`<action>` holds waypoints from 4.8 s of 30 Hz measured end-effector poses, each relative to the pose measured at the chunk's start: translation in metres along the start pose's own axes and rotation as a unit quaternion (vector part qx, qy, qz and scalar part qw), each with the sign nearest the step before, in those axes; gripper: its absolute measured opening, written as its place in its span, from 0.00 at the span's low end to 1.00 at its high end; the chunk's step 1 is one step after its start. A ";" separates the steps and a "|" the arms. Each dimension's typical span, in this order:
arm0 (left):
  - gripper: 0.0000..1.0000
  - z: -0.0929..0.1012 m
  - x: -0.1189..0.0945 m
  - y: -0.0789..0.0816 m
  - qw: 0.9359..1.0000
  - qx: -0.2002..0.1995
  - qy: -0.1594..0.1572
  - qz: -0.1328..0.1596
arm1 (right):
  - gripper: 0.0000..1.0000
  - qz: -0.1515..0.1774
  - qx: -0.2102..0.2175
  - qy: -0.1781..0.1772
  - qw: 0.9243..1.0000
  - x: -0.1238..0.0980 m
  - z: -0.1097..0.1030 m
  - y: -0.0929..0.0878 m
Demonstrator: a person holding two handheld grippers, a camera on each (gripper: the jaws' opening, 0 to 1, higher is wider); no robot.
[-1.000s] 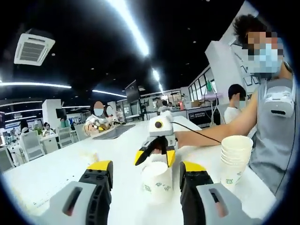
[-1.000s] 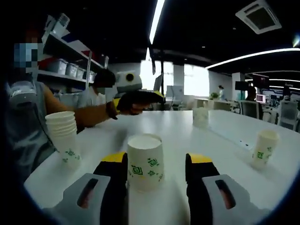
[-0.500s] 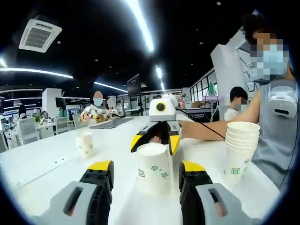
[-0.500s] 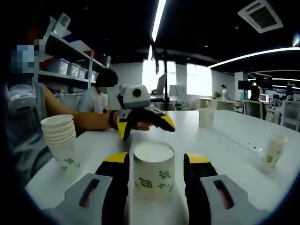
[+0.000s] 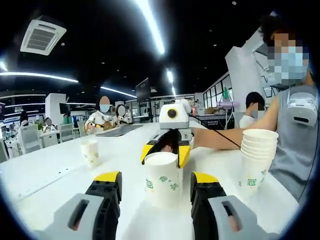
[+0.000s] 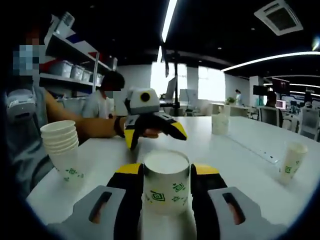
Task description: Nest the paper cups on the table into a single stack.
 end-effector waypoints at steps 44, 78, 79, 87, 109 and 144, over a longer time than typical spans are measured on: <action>0.55 0.002 0.006 0.002 0.999 -0.035 0.000 0.042 | 0.38 0.112 -0.020 0.042 0.993 -0.002 -0.014 0.032; 0.52 -0.004 0.004 -0.012 1.000 0.001 0.017 -0.019 | 0.49 -0.061 -0.039 -0.004 0.997 0.011 -0.007 -0.013; 0.53 -0.004 0.004 -0.013 1.000 0.000 0.015 -0.019 | 0.51 -0.063 -0.037 -0.007 0.997 0.012 -0.007 -0.013; 0.59 0.003 0.007 -0.016 1.000 -0.003 0.004 -0.028 | 0.56 -0.084 -0.023 -0.017 0.996 0.024 -0.015 -0.012; 0.63 -0.004 0.002 -0.012 1.000 -0.029 0.008 0.006 | 0.44 -0.043 0.004 -0.020 0.999 0.003 -0.003 -0.006; 0.52 0.002 0.004 0.008 0.996 -0.040 -0.003 0.085 | 0.42 -0.021 -0.025 0.023 0.999 0.035 -0.036 -0.008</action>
Point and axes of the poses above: the point that each gripper's makers call its tool centre point, and the gripper's own axes: x roughly forward along the fingers, z roughly to its right, y roughly out of its top, the point moved 9 cm from there along -x, roughly backward along the fingers, and after that the axes turned 12 degrees about x, right-handed, at the moved point
